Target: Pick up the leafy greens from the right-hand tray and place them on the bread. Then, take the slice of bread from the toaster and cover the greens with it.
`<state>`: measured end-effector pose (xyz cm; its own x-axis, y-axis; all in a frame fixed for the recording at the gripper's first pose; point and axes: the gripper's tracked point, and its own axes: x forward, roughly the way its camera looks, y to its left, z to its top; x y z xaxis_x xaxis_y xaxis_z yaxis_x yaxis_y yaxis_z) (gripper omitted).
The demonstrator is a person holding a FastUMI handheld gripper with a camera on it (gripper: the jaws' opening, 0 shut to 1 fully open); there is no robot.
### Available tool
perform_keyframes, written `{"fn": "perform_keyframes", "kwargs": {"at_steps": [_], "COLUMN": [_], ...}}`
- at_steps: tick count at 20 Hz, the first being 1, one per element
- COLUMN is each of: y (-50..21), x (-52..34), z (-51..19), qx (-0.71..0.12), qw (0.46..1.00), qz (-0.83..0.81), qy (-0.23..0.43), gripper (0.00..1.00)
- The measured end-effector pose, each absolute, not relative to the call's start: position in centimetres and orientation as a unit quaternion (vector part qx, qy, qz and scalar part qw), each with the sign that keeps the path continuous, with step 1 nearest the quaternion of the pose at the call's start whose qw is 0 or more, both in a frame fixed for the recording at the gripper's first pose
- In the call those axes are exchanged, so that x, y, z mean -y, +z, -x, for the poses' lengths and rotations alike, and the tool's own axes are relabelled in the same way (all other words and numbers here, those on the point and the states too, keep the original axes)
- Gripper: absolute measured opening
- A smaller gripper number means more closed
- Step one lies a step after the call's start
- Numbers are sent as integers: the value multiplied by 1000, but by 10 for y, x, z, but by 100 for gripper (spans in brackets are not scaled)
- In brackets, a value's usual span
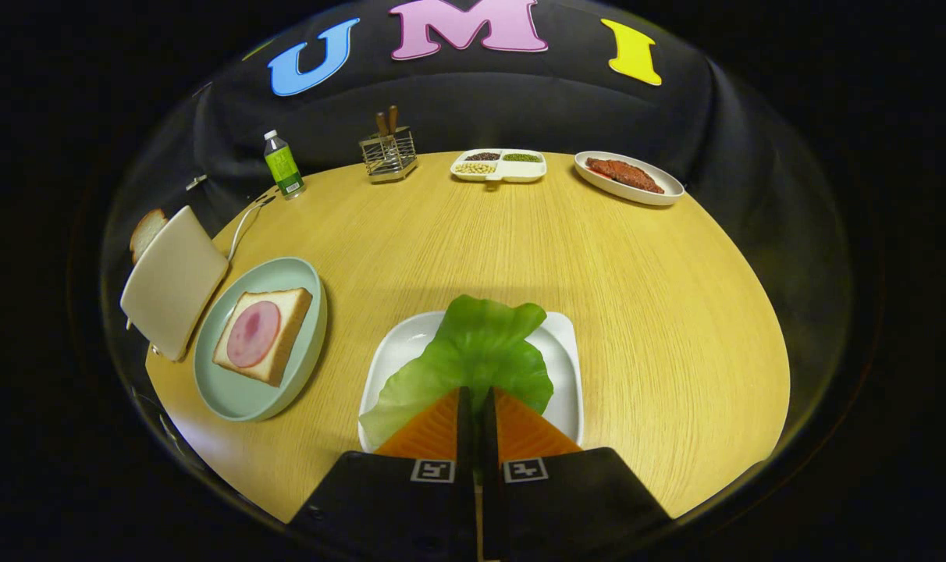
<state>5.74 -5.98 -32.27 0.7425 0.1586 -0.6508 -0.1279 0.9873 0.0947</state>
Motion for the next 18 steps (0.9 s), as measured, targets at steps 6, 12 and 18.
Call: {"fn": "perform_keyframes", "kwargs": {"at_steps": [6,12,18], "y": [-308,-250,-191], "x": [59,51,23], "z": [-51,-51,-46], "qx": [-363,-319,-282], "qw": [927,942,952], "qz": [-45,-50,-48], "qy": [81,93,111], "gripper": [5,5,5]}}
